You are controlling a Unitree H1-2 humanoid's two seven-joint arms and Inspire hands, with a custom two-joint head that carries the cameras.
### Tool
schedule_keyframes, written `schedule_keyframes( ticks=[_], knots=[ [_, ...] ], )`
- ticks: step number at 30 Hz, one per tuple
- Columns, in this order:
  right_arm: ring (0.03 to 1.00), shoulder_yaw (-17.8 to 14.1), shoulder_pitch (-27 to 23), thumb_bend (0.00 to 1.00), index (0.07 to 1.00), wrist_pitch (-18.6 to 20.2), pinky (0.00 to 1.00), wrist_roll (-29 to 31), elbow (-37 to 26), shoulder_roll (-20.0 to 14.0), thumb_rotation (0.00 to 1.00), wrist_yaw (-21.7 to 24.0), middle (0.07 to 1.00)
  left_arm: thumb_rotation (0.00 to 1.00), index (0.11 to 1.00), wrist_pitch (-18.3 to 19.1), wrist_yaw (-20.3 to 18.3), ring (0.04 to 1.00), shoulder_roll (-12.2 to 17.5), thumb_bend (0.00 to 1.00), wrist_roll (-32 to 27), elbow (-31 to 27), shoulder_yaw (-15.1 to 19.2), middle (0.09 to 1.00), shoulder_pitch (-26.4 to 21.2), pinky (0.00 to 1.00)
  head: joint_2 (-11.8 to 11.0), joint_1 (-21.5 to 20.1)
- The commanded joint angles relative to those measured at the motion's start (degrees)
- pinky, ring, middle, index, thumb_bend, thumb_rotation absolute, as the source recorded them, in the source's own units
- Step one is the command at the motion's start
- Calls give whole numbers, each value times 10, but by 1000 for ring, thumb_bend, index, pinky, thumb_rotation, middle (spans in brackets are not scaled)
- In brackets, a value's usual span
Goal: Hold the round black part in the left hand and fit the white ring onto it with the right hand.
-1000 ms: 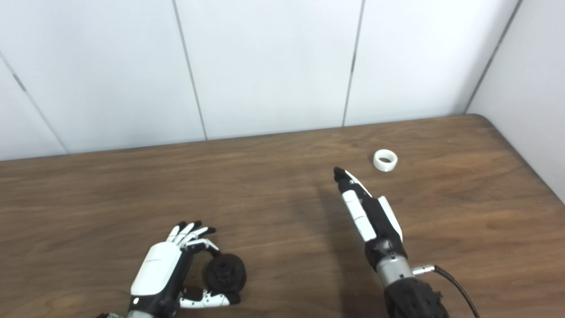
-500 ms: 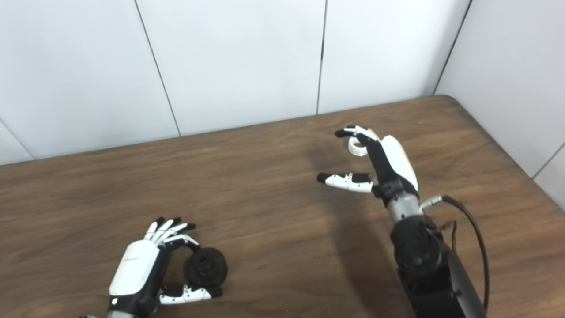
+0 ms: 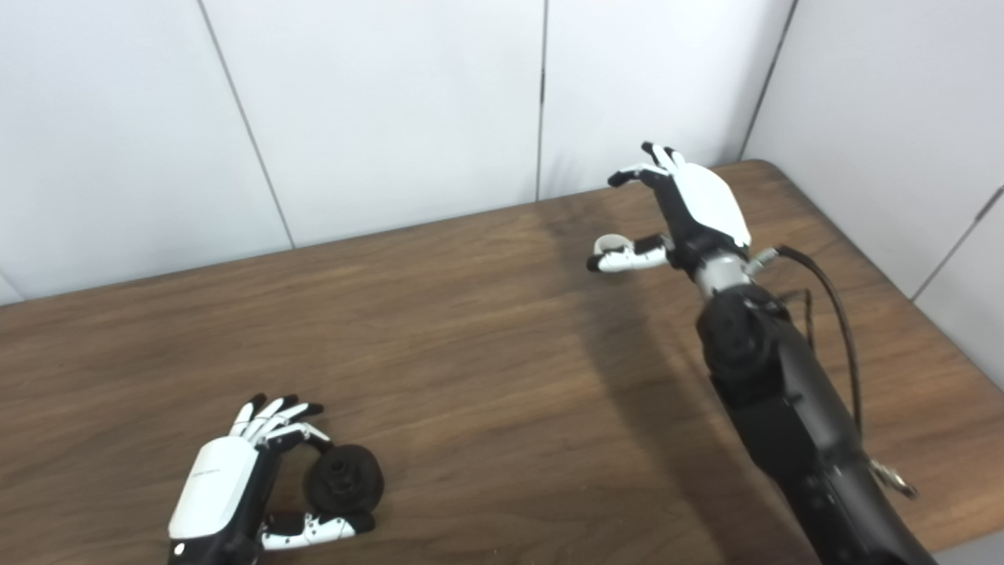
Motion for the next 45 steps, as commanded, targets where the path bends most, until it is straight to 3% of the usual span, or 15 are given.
schedule_keyframes(
  ticks=[1, 11, 28, 45],
  knots=[
    [1000, -2, -34, 837, 742, -4, 1000, -7, 11, -23, 259, 1, 996, 51, 484, 8, -8, 908, 18, 524, 16, 0, 7, 819, 6, 1000, 0, -2],
    [1000, 29, -106, 863, 775, 44, 1000, -22, 102, -44, 350, 64, 1000, 51, 484, 12, -17, 916, 20, 524, 15, -9, 9, 821, 11, 1000, 0, -6],
    [1000, 34, -165, 862, 745, 47, 1000, -101, 193, -24, 334, 148, 1000, 51, 484, 11, -22, 910, 17, 524, 17, -19, 15, 811, 16, 1000, 4, -5],
    [1000, 37, -163, 832, 722, 47, 1000, -118, 216, -20, 330, 158, 997, 50, 484, 16, -32, 913, 13, 524, 22, -28, 15, 815, 20, 1000, 7, -3]
  ],
)
